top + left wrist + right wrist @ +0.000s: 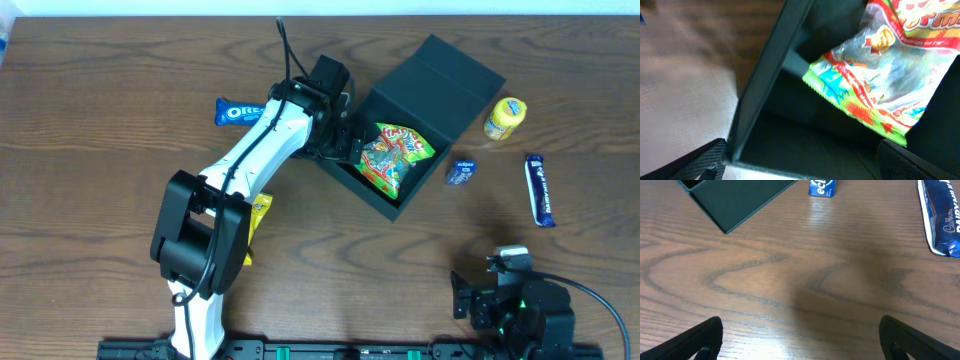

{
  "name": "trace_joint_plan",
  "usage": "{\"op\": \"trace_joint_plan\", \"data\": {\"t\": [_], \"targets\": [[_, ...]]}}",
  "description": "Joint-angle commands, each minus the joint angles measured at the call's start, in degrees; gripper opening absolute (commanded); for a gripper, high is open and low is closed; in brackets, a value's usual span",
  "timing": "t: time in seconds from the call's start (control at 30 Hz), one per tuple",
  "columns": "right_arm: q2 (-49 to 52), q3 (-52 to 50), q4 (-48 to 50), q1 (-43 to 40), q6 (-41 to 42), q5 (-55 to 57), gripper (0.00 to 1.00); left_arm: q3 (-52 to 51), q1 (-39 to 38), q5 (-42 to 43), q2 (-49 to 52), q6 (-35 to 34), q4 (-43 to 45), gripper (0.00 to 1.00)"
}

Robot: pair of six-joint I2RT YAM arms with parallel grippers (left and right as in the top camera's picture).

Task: Pack container

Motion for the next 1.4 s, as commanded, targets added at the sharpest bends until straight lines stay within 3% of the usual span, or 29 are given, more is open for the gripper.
{"op": "trace_joint_plan", "data": {"t": [0.0,0.23,0.4,0.67,0.8,1.0,1.37], "targets": [[-0.35,-0.39,-0.24,-0.55,0.2,0.15,0.99,-0.57,-0.46,4.96,0.33,-3.96,-1.25,0.95],[-0.35,-0.39,-0.24,-0.55,0.2,0.15,0.99,-0.57,-1.44,14.27,0.31,-4.31,-1.86,0.95],[-0.35,-0.39,-0.24,-0.55,0.2,0.15,0.99,-0.57,-2.4,14.58,0.31,-4.48,-2.05,0.95],[-0.35,-0.39,-0.24,-0.55,0.2,0.15,0.99,-0.57,-2.75,-0.15,-4.68,-3.91,-8.66,0.95],[-0.35,-0.39,-0.26,-0.55,0.2,0.15,0.99,-0.46,-2.58,-10.08,-6.86,-0.72,-6.25,0.95],[-0.35,-0.39,-0.24,-0.55,0.17,0.15,0.99,-0.31,-2.32,-9.77,-6.08,9.62,2.99,0.95],[-0.35,-0.39,-0.24,-0.55,0.2,0.15,0.99,-0.37,-1.33,-9.35,-1.84,15.06,8.22,0.95]]}}
